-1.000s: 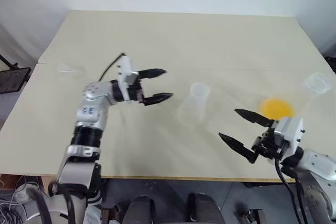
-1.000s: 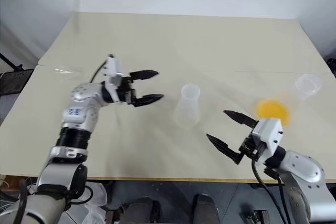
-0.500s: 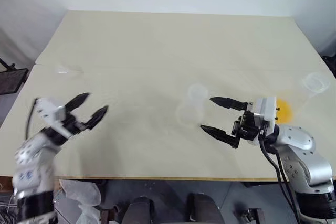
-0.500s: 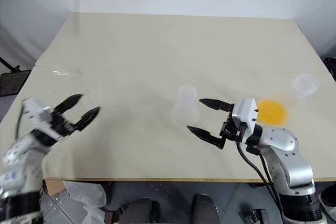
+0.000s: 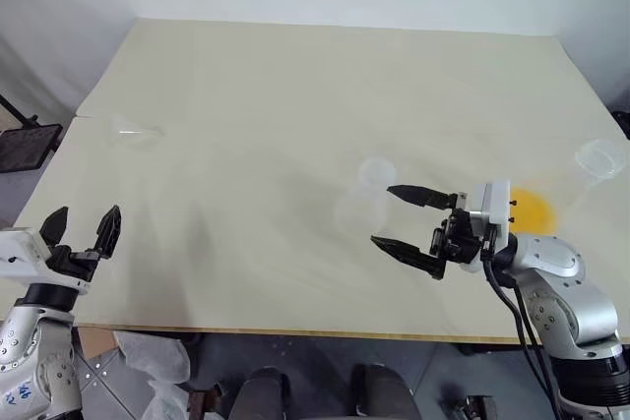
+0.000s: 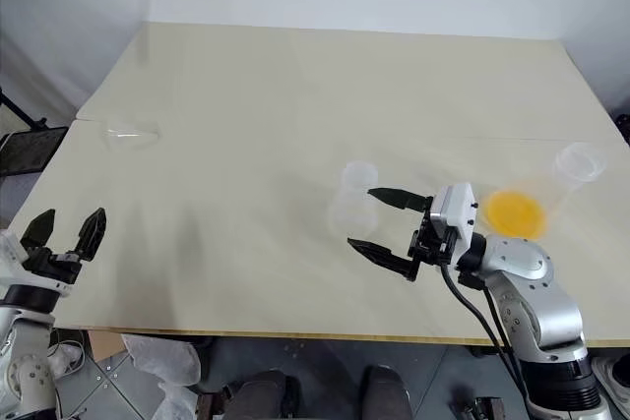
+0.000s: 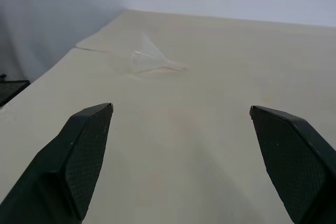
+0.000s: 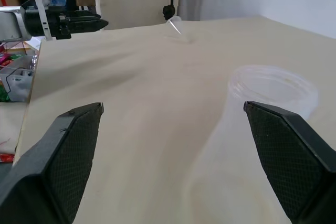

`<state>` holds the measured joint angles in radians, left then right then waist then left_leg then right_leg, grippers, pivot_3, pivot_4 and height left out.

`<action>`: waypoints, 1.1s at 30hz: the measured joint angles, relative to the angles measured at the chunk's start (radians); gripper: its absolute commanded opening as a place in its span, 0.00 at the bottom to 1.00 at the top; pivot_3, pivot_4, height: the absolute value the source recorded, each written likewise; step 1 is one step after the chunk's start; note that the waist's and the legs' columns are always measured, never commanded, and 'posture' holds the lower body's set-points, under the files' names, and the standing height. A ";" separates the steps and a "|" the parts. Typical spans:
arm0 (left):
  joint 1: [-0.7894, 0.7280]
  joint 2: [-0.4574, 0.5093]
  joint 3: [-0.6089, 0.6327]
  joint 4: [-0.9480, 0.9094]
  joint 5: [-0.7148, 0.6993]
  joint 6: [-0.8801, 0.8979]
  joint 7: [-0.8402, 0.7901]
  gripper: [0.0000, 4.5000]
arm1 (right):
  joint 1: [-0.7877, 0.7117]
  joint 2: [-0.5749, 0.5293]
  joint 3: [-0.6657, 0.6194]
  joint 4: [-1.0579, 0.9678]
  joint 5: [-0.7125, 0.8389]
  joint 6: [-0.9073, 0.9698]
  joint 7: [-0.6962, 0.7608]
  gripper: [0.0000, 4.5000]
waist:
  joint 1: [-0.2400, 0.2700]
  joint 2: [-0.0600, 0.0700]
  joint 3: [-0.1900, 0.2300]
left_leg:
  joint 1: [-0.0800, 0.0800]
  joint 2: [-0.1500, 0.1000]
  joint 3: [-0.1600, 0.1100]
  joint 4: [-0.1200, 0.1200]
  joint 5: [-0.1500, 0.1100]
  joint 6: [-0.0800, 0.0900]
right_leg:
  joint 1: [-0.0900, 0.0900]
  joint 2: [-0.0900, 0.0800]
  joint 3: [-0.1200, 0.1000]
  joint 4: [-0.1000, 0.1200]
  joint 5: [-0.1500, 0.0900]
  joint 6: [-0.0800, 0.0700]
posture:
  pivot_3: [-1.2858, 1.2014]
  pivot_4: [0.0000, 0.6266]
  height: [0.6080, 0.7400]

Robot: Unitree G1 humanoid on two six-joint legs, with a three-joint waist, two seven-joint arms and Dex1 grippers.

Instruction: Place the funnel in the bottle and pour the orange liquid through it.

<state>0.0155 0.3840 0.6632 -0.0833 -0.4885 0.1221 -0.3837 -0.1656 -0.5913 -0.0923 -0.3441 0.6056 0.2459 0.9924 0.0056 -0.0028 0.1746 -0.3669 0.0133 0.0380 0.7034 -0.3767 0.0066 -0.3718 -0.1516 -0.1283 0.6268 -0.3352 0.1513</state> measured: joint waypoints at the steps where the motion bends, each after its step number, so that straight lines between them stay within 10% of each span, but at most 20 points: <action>1: -0.028 0.003 -0.005 0.017 0.001 0.003 0.016 0.99 | 0.002 0.000 0.000 0.000 -0.001 0.000 -0.003 1.00 | 0.001 0.000 0.000 | 0.000 0.000 0.000 0.000 0.000 0.000 | 0.000 0.000 0.000 0.000 0.000 0.000 | 0.52 0.24 1.00; 18: -0.940 0.231 -0.247 1.151 0.249 -0.126 0.130 0.99 | 0.039 -0.003 -0.031 -0.012 -0.029 -0.009 -0.038 1.00 | -0.011 -0.005 -0.001 | -0.002 -0.001 0.009 -0.005 0.000 -0.001 | -0.004 0.001 -0.009 0.001 0.000 0.000 | 0.52 0.24 1.00; 33: -1.029 0.246 -0.249 1.342 0.274 -0.277 0.265 0.99 | 0.114 0.004 -0.037 -0.068 -0.034 -0.026 -0.105 1.00 | -0.010 -0.005 -0.001 | -0.001 -0.001 0.009 -0.003 0.000 -0.001 | -0.004 0.000 -0.008 0.002 0.000 0.000 | 0.52 0.24 1.00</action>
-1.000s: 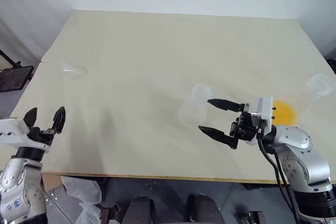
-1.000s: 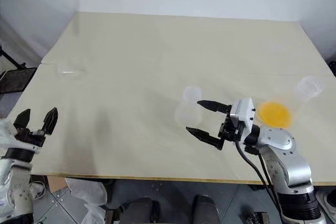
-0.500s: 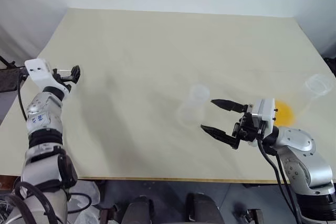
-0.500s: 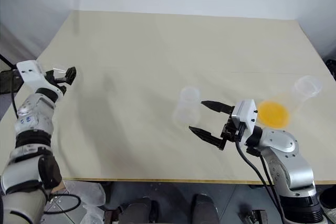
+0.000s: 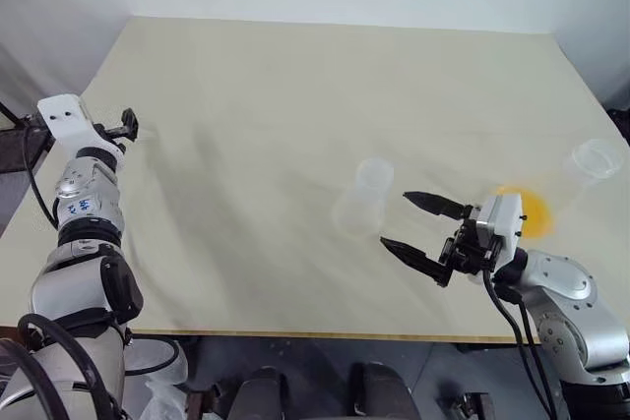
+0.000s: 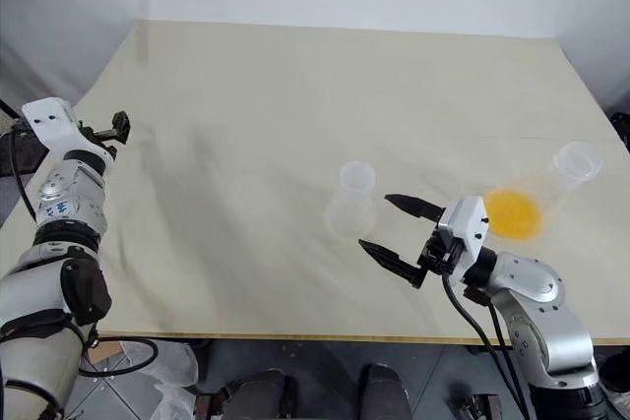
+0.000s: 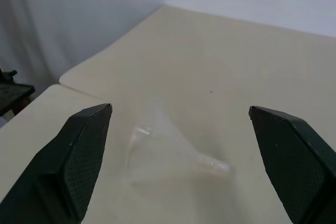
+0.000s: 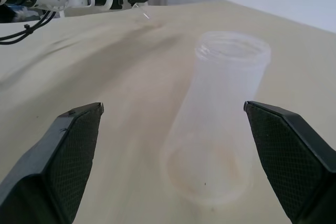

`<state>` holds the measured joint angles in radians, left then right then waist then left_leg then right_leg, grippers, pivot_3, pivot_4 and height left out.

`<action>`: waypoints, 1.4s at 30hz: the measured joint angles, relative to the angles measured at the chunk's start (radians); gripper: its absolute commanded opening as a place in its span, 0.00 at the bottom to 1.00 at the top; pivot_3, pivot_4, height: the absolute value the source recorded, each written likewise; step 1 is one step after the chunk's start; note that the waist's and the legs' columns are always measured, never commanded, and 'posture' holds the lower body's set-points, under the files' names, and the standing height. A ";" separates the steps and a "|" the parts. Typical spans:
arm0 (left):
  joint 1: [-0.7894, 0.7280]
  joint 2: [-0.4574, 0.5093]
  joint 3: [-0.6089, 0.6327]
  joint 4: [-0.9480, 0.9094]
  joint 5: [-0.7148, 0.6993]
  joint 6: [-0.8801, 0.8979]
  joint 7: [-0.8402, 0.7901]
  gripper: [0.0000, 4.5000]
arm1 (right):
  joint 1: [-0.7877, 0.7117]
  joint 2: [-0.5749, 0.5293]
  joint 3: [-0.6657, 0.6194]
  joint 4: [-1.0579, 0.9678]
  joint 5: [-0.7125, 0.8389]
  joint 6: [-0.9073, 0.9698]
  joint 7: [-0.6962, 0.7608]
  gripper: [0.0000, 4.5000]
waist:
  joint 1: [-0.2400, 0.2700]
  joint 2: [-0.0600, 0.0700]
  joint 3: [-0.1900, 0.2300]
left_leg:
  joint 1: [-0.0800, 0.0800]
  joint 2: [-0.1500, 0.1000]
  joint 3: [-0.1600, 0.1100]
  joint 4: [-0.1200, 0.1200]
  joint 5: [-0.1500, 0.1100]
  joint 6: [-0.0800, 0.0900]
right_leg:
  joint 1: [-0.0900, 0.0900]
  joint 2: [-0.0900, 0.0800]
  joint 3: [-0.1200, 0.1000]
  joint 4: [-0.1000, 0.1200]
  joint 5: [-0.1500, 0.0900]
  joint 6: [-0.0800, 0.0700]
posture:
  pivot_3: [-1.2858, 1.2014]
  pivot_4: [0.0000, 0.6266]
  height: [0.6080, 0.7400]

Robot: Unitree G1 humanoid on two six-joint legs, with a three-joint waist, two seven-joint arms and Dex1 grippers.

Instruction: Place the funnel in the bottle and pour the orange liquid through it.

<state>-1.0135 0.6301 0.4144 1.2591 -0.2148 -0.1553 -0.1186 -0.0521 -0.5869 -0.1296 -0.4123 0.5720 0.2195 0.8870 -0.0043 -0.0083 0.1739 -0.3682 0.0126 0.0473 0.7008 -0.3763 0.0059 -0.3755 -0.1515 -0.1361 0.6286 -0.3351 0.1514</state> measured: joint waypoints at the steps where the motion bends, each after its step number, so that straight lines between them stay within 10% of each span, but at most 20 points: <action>1: -0.002 0.000 -0.002 0.012 0.001 0.009 -0.002 0.99 | 0.000 0.000 0.000 0.000 0.000 0.000 -0.002 1.00 | 0.000 0.000 0.000 | 0.000 0.000 0.000 0.000 0.000 0.000 | 0.000 0.000 0.000 0.000 0.000 0.000 | 0.52 0.24 1.00; 36: 0.002 -0.032 -0.032 0.049 0.023 0.132 -0.125 0.99 | -0.018 0.027 0.005 0.004 -0.016 -0.024 -0.027 1.00 | 0.000 0.000 0.000 | 0.000 0.000 0.000 0.000 0.000 0.000 | 0.000 0.000 0.000 0.000 0.000 0.000 | 0.52 0.24 1.00; 42: -0.015 -0.044 -0.031 0.050 0.023 0.130 -0.125 0.64 | -0.007 0.027 0.005 0.004 -0.016 -0.024 -0.029 1.00 | 0.000 0.000 0.000 | 0.000 0.000 0.000 0.000 0.000 0.000 | 0.000 0.000 0.000 0.001 0.000 0.000 | 0.52 0.24 1.00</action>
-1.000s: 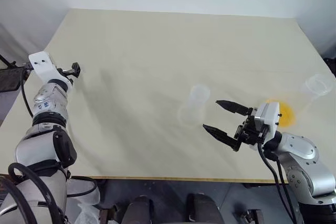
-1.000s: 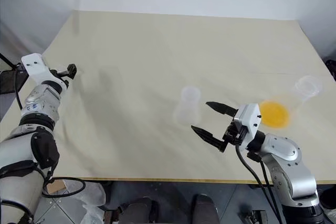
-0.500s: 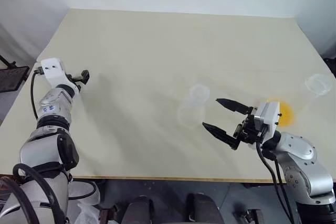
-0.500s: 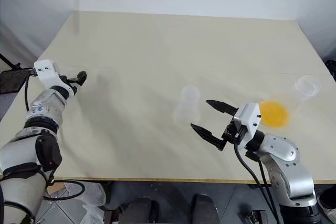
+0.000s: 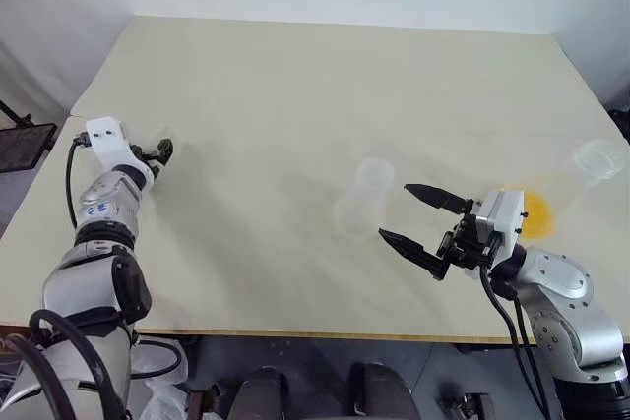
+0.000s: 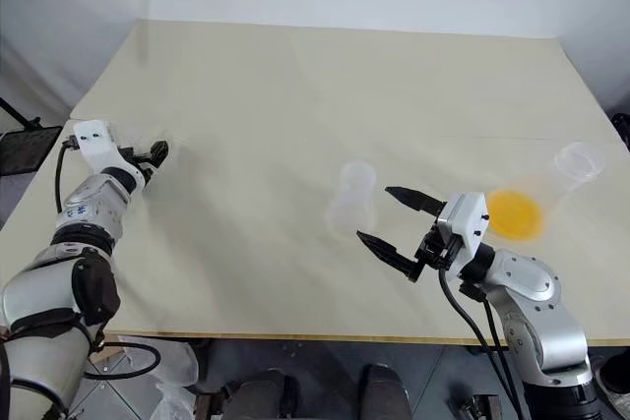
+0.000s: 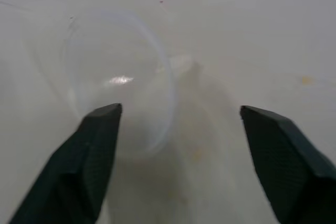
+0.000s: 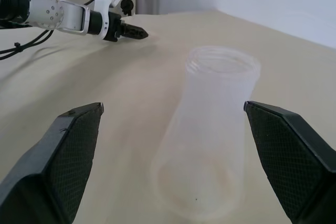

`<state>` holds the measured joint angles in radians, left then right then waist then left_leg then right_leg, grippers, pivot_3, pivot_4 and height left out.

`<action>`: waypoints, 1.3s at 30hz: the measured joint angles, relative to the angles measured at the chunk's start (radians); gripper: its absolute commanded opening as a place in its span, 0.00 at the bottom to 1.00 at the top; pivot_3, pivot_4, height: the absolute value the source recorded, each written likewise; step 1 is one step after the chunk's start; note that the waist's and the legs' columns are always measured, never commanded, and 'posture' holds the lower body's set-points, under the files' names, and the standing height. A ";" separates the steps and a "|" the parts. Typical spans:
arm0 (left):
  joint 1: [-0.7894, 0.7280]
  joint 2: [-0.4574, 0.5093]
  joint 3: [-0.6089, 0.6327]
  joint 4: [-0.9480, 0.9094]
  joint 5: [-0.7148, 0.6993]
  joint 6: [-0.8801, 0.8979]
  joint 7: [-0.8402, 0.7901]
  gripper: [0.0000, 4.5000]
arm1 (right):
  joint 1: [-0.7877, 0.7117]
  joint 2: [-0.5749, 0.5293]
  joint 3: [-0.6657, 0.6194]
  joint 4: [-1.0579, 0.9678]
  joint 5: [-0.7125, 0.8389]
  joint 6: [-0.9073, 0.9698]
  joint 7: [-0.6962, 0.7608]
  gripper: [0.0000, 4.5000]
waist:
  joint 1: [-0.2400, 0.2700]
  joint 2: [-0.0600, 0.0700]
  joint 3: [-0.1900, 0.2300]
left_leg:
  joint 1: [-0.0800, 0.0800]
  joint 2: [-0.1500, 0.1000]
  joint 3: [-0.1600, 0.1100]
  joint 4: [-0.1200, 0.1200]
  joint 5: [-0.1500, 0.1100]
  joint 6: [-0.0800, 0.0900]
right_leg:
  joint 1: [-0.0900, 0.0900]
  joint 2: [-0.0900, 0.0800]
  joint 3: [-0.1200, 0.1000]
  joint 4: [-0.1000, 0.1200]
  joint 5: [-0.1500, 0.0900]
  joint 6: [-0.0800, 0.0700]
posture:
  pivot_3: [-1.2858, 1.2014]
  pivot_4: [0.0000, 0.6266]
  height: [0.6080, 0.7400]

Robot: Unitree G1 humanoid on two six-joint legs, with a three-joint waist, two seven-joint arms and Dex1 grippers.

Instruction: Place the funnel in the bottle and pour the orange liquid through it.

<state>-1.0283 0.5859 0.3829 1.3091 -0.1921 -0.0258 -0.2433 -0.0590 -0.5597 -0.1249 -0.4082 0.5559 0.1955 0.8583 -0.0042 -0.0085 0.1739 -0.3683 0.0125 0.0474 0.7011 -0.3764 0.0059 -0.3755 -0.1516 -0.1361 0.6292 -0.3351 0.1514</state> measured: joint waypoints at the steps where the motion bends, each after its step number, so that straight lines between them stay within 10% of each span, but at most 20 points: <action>1: -0.006 0.000 0.000 0.000 0.000 -0.003 0.000 0.57 | 0.003 0.001 0.000 0.000 0.000 0.000 -0.001 1.00 | 0.000 0.000 0.000 | 0.000 0.000 0.000 0.000 0.000 0.000 | 0.000 0.000 0.000 0.000 0.000 0.000 | 0.52 0.24 1.00; 9: -0.016 -0.004 0.012 0.000 -0.006 -0.034 -0.022 0.01 | 0.012 0.014 0.000 0.000 -0.007 -0.003 -0.013 1.00 | -0.002 0.000 0.000 | 0.000 0.000 0.000 0.000 0.000 0.000 | 0.000 0.000 0.000 0.000 0.000 0.000 | 0.52 0.24 1.00; 17: -0.003 -0.008 0.038 -0.034 -0.050 -0.107 -0.225 0.01 | 0.046 0.014 -0.009 -0.024 0.003 -0.018 -0.015 1.00 | 0.000 0.000 0.000 | 0.000 0.000 0.000 0.000 0.000 0.000 | 0.000 0.000 0.000 0.000 0.000 0.000 | 0.52 0.24 1.00; 30: 0.029 0.059 -0.256 -0.585 -0.112 -0.001 -1.157 0.01 | 0.254 0.012 -0.220 -0.193 0.051 -0.021 -0.115 1.00 | 0.001 0.000 0.000 | 0.000 0.001 0.001 0.000 0.000 0.000 | 0.000 0.000 0.001 0.000 0.000 0.000 | 0.52 0.24 1.00; 39: -0.207 0.006 -0.447 -0.618 -0.036 -0.041 -1.258 0.01 | 0.390 0.105 -0.222 -0.237 0.014 -0.086 -0.156 1.00 | 0.004 0.000 0.000 | 0.000 0.000 0.002 0.002 0.000 0.000 | 0.000 0.000 0.003 0.000 0.000 0.000 | 0.52 0.24 1.00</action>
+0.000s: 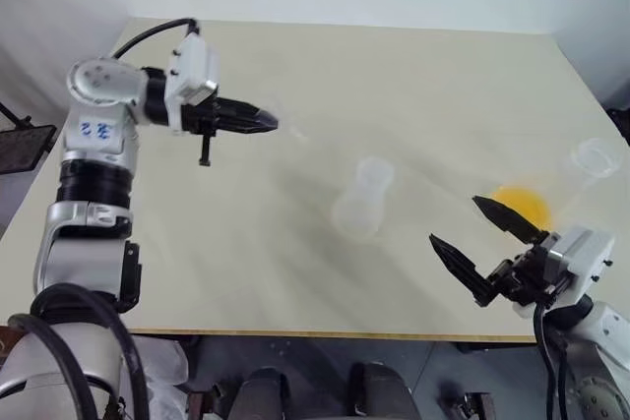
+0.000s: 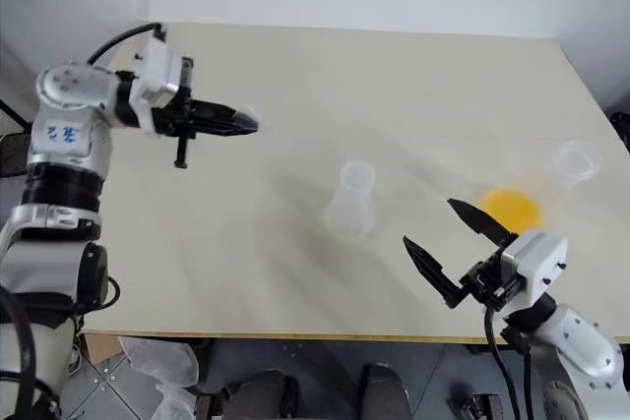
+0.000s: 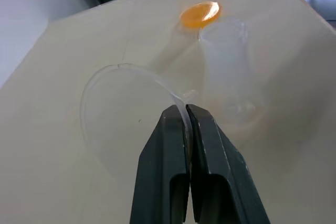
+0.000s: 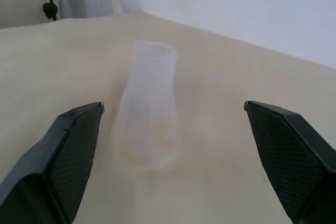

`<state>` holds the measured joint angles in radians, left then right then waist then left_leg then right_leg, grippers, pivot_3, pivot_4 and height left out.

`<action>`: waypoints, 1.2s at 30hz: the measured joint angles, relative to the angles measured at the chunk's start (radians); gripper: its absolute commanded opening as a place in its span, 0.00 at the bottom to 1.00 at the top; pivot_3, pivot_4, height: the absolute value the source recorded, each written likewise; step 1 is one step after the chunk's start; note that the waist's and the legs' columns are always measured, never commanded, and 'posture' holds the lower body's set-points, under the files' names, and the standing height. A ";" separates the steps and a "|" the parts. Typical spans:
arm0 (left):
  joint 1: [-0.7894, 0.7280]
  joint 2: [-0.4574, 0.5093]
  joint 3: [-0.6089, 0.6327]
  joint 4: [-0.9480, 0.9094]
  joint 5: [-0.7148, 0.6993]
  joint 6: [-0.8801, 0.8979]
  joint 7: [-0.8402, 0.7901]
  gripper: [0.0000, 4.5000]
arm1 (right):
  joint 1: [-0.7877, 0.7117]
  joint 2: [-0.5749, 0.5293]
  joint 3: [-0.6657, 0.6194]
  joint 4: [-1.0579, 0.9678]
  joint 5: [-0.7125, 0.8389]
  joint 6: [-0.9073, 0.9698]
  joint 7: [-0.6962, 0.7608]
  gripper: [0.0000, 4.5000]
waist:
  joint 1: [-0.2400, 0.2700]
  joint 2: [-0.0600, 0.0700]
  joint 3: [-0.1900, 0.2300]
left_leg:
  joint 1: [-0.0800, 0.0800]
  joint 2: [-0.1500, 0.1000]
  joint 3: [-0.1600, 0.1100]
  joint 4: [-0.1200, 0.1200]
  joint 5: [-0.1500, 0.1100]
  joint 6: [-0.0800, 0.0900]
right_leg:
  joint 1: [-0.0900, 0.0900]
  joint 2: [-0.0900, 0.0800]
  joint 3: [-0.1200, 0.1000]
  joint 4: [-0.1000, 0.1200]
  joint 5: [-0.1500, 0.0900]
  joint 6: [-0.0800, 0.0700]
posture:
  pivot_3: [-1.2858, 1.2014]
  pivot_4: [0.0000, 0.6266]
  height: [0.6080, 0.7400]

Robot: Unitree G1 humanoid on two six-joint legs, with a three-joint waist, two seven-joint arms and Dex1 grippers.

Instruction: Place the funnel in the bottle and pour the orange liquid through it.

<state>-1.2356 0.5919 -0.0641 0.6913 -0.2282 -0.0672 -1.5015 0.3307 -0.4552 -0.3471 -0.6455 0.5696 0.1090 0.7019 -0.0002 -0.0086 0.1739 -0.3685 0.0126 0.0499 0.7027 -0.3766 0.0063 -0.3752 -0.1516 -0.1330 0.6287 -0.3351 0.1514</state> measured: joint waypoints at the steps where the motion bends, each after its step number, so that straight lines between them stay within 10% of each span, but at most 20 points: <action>1: -0.022 -0.007 -0.008 0.000 0.000 -0.001 0.000 0.01 | 0.005 0.003 0.007 -0.001 -0.003 -0.002 -0.003 1.00 | 0.000 0.000 0.000 | 0.000 0.000 0.000 0.000 0.000 0.000 | 0.000 0.000 0.000 0.000 0.000 0.000 | 0.52 0.24 1.00; 31: -0.169 -0.196 -0.245 0.052 0.119 -0.106 -0.001 0.01 | 0.012 0.058 0.105 -0.002 -0.090 -0.070 -0.080 1.00 | 0.000 0.000 0.000 | 0.000 0.000 0.000 0.000 0.000 0.000 | 0.000 0.000 0.000 -0.001 0.000 0.000 | 0.52 0.24 1.00; 36: -0.169 -0.201 -0.267 0.020 0.095 -0.060 -0.001 0.36 | 0.007 0.058 0.105 -0.002 -0.099 -0.070 -0.083 1.00 | 0.001 0.000 0.000 | 0.000 0.000 0.000 0.000 0.000 0.000 | 0.000 0.000 0.001 -0.001 0.000 0.000 | 0.52 0.24 1.00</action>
<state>-1.4043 0.3909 -0.3311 0.7115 -0.1331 -0.1276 -1.5022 0.3374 -0.3973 -0.2418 -0.6470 0.4711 0.0387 0.6184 0.0003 -0.0082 0.1738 -0.3687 0.0130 0.0503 0.7028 -0.3766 0.0065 -0.3755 -0.1513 -0.1324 0.6280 -0.3351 0.1514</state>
